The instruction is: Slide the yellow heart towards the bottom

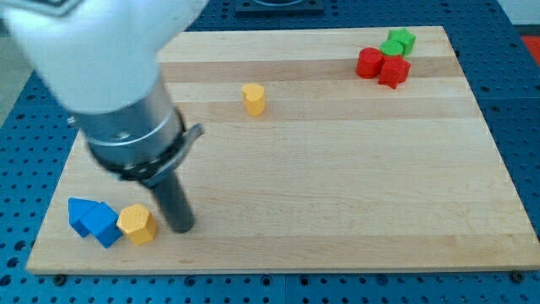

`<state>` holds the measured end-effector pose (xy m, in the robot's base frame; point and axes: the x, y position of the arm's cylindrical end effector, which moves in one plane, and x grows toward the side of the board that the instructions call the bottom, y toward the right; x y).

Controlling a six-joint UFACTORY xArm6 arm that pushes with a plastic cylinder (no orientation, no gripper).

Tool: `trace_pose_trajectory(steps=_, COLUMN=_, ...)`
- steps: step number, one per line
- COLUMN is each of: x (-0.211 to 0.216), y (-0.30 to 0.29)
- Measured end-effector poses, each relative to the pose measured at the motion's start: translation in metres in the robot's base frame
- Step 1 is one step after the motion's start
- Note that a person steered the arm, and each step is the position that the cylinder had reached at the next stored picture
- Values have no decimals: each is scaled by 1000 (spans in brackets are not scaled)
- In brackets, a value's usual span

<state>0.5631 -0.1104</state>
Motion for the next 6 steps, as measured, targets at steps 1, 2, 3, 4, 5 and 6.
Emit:
trace_pose_trajectory(steps=1, x=-56, y=43)
trace_pose_trajectory(steps=2, x=-115, y=78)
trace_pose_trajectory(steps=3, x=-168, y=97)
trace_pose_trajectory(steps=4, x=-172, y=97)
trace_pose_trajectory(steps=5, x=-196, y=84)
trace_pose_trajectory(steps=6, x=-238, y=65)
